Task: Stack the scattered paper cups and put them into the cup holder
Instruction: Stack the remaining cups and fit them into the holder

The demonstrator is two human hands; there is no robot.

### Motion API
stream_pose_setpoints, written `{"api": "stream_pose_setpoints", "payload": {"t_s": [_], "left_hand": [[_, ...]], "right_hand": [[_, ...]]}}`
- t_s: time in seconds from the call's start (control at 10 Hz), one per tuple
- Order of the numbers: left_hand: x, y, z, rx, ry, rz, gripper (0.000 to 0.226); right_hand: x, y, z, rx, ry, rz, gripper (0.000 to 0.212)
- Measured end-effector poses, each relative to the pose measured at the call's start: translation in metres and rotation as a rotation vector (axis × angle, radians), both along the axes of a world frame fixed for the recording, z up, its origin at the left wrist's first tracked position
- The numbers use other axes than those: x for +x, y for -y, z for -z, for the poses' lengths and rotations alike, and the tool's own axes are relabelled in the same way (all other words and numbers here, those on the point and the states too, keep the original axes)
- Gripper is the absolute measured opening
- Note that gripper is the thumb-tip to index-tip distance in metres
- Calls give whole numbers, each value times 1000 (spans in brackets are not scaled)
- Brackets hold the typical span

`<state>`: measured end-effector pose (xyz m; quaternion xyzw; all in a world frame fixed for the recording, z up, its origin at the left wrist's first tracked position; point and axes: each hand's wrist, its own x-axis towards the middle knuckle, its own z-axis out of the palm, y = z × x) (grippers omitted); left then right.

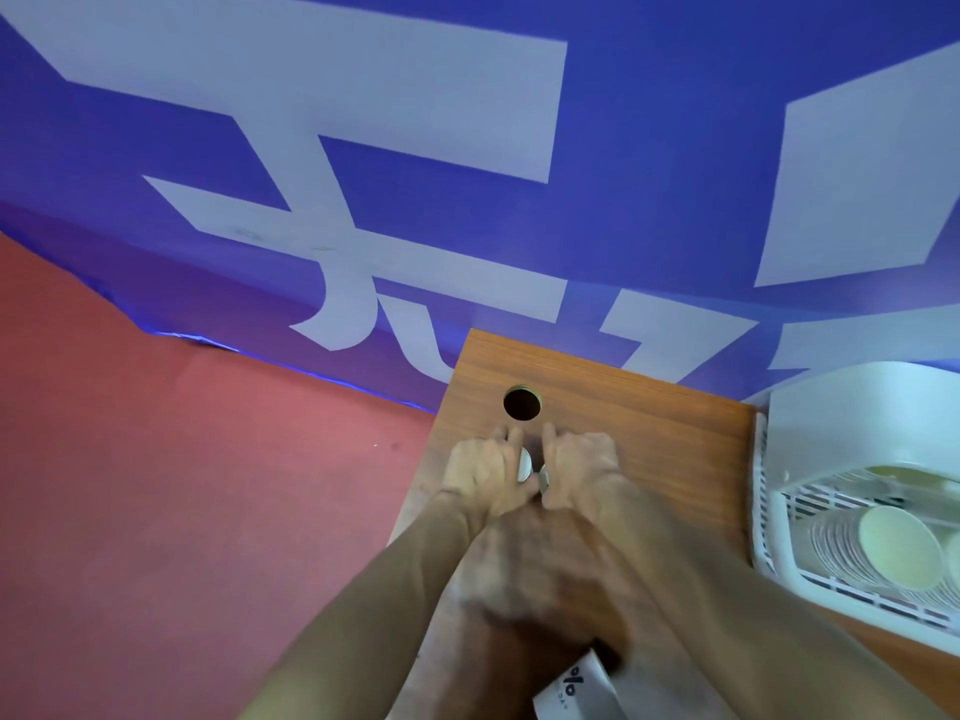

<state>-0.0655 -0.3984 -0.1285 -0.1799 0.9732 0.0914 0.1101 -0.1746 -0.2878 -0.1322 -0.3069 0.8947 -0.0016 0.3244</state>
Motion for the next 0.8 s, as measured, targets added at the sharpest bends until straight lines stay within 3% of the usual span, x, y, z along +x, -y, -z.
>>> {"api": "stream_pose_setpoints", "payload": {"t_s": [0.3, 0.5, 0.6, 0.7, 0.8], "left_hand": [[-9, 5, -7, 225, 126, -273, 49], [-10, 6, -11, 549, 179, -473, 58], [-11, 9, -12, 722, 180, -476, 56], [-14, 11, -15, 800, 228, -437, 38], [-13, 8, -13, 755, 329, -341, 43]], "right_hand": [[-8, 6, -10, 28, 69, 288, 51], [-19, 4, -17, -233, 512, 846, 33], [-19, -2, -18, -186, 549, 793, 28], [-18, -7, -21, -163, 599, 779, 17], [-15, -12, -19, -179, 652, 783, 16]]}}
